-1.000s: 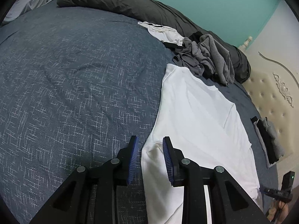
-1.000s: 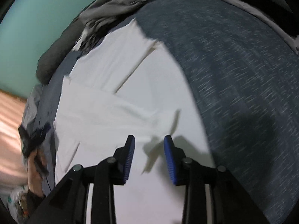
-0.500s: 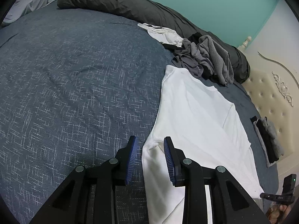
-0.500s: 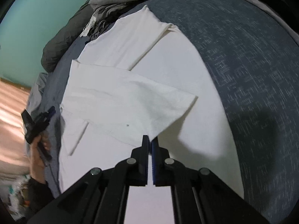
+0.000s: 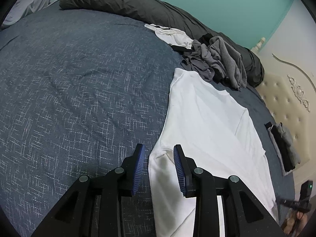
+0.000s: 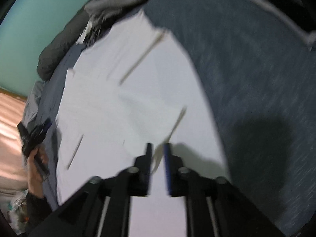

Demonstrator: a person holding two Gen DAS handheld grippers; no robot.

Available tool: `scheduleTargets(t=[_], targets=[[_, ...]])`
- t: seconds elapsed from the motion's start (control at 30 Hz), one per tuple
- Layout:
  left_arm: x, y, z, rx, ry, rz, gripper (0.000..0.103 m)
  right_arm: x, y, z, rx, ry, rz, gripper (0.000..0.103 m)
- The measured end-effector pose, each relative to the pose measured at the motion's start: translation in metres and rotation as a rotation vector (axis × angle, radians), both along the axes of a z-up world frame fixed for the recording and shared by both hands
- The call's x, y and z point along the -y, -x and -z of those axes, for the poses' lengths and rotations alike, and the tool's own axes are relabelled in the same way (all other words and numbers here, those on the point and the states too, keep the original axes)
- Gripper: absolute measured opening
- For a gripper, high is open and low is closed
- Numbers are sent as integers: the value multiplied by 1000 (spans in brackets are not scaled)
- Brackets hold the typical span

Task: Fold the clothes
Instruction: 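Pinch and release the shirt fold repeatedly with the right tool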

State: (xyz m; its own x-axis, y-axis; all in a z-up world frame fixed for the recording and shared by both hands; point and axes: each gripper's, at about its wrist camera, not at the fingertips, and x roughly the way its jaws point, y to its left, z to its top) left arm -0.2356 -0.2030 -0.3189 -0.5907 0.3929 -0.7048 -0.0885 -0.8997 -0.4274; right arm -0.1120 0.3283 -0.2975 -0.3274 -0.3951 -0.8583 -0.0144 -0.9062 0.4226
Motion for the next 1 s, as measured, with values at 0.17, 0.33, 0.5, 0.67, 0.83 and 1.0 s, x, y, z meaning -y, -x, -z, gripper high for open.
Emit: scheduleTargets(t=[0.17, 0.33, 0.5, 0.67, 0.83, 1.0], targets=[[-1, 2, 2, 6, 6, 2, 34, 7, 23, 3, -43, -107, -23, 34], [2, 3, 5, 10, 4, -3, 36, 9, 24, 11, -46, -154, -53, 9], [2, 3, 5, 10, 6, -2, 36, 3, 16, 8, -89, -174, -40, 2], [0, 3, 6, 15, 9, 0, 37, 0, 16, 4, -132, -201, -16, 2], [0, 4, 8, 20, 1, -1, 38, 3, 25, 9, -101, -210, -13, 2], [4, 6, 10, 25, -32, -7, 38, 4, 36, -21, -149, -270, 22, 3]])
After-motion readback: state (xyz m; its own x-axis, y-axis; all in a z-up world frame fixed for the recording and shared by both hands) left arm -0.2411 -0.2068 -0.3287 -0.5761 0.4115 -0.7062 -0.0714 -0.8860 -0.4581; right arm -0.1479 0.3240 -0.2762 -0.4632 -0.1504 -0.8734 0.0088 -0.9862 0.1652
